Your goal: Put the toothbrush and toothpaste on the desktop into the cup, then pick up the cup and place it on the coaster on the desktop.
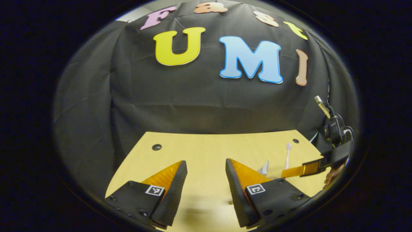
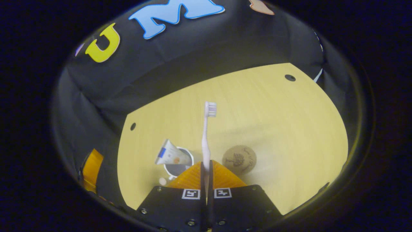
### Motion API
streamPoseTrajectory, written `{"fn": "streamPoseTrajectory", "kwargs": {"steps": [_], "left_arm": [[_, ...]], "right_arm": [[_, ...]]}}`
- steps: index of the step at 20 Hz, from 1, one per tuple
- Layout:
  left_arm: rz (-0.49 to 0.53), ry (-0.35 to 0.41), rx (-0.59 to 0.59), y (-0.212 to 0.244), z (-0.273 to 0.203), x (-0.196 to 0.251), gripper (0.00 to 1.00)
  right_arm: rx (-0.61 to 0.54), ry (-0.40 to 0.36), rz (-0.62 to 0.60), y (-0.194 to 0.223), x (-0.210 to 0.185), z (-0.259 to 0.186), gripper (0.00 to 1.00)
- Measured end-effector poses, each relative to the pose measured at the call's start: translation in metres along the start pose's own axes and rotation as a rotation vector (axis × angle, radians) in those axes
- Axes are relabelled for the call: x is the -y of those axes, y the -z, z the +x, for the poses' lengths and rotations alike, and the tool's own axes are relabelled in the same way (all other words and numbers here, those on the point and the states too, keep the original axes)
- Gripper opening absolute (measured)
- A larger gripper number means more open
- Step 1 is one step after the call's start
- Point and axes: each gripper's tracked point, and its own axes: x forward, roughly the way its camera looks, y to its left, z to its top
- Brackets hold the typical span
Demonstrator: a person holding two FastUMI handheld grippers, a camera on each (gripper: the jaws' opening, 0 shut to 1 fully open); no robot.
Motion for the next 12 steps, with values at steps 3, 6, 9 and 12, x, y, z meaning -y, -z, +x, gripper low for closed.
{"fn": "streamPoseTrajectory", "kwargs": {"steps": [3,6,9,12], "left_arm": [[-0.014,-0.064,-0.012,0.010,-0.020,-0.040,0.77],[-0.026,-0.123,-0.029,0.020,-0.038,-0.072,0.78],[-0.039,-0.162,-0.045,0.032,-0.057,-0.091,0.77],[-0.052,-0.174,-0.061,0.042,-0.066,-0.096,0.77]], "right_arm": [[0.082,-0.019,0.036,-0.016,-0.018,0.008,0.01],[0.135,-0.005,0.027,-0.019,-0.023,0.023,0.01],[0.176,-0.005,-0.012,-0.016,-0.028,0.032,0.01],[0.203,-0.021,-0.055,-0.008,-0.030,0.039,0.01]]}}
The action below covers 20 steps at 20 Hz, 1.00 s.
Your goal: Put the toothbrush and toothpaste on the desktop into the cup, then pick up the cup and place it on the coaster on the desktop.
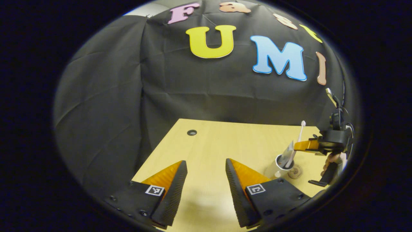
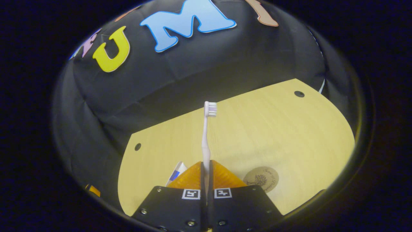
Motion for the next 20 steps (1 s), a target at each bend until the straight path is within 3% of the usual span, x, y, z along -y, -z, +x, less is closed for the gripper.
{"fn": "streamPoseTrajectory", "kwargs": {"steps": [6,9,11,16,20], "left_arm": [[0.000,0.046,-0.010,0.003,-0.007,0.024,0.78],[0.018,0.084,-0.009,0.003,-0.005,0.043,0.78],[0.027,0.116,-0.014,0.003,-0.004,0.058,0.79],[0.077,0.219,-0.053,0.013,0.016,0.097,0.79],[0.127,0.361,-0.118,0.025,0.013,0.137,0.79]], "right_arm": [[0.049,-0.011,-0.102,0.016,-0.012,-0.009,0.05],[0.062,-0.026,-0.132,0.024,-0.013,-0.025,0.15],[0.062,-0.032,-0.133,0.028,-0.012,-0.032,0.27],[0.063,-0.022,-0.124,0.031,-0.003,-0.051,0.27],[0.053,0.003,-0.110,0.031,0.019,-0.062,0.27]]}}
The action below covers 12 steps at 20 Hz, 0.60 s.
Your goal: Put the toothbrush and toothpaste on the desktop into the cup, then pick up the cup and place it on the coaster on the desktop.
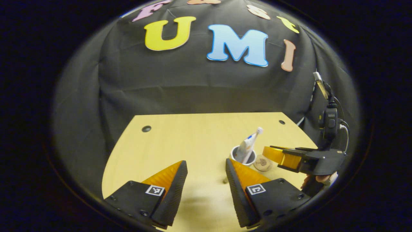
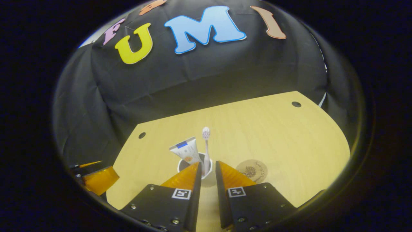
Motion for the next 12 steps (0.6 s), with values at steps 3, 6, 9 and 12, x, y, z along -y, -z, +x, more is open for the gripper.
{"fn": "streamPoseTrajectory", "kwargs": {"steps": [3,6,9,12], "left_arm": [[0.071,0.097,-0.085,0.011,0.025,0.022,0.77],[0.136,0.178,-0.210,0.026,0.042,0.040,0.77],[0.203,0.212,-0.353,0.054,0.067,0.043,0.80],[0.280,0.233,-0.474,0.071,0.083,0.045,0.77]], "right_arm": [[-0.004,0.038,0.027,0.003,0.024,-0.009,0.20],[-0.014,0.087,0.062,0.009,0.056,-0.021,0.27],[-0.023,0.139,0.121,0.018,0.087,-0.032,0.27],[-0.023,0.190,0.169,0.023,0.115,-0.042,0.27]]}}
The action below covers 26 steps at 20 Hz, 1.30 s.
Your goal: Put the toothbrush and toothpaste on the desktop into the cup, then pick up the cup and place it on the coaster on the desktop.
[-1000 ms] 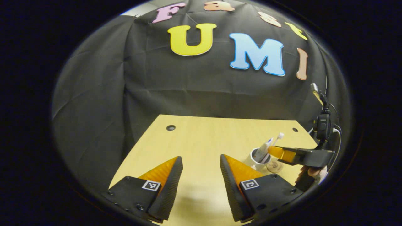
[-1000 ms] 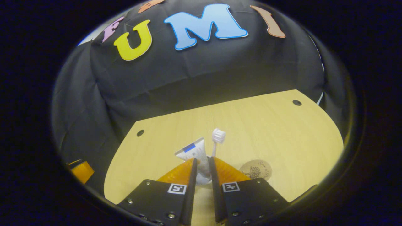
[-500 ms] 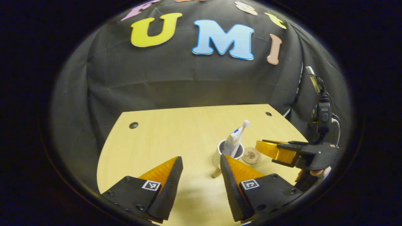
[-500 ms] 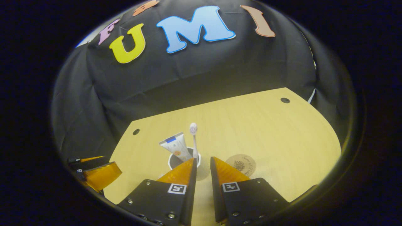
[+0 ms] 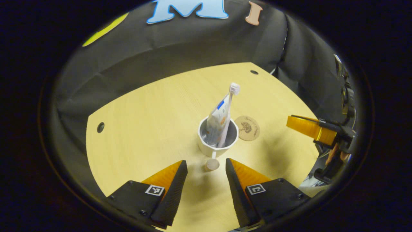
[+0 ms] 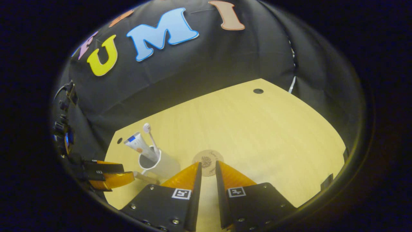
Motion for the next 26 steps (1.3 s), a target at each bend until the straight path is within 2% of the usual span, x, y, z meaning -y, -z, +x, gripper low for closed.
{"fn": "streamPoseTrajectory", "kwargs": {"steps": [6,13,16,18,21,26], "left_arm": [[0.100,0.016,-0.202,0.013,0.031,0.002,0.78],[0.134,0.025,-0.295,0.014,0.061,0.004,0.79],[0.113,0.037,-0.319,0.017,0.070,0.008,0.58],[0.104,0.037,-0.327,0.020,0.072,0.011,0.36],[0.099,0.030,-0.322,0.019,0.074,0.011,0.32],[0.084,0.030,-0.295,0.015,0.073,0.016,0.31]], "right_arm": [[0.002,0.085,0.077,-0.002,0.048,-0.010,0.27],[-0.021,0.140,0.137,0.005,0.078,-0.012,0.27],[-0.038,0.147,0.151,0.009,0.085,-0.010,0.27],[-0.049,0.149,0.154,0.011,0.086,-0.009,0.27],[-0.062,0.142,0.153,0.013,0.084,-0.006,0.27],[-0.068,0.139,0.152,0.015,0.085,-0.007,0.27]]}}
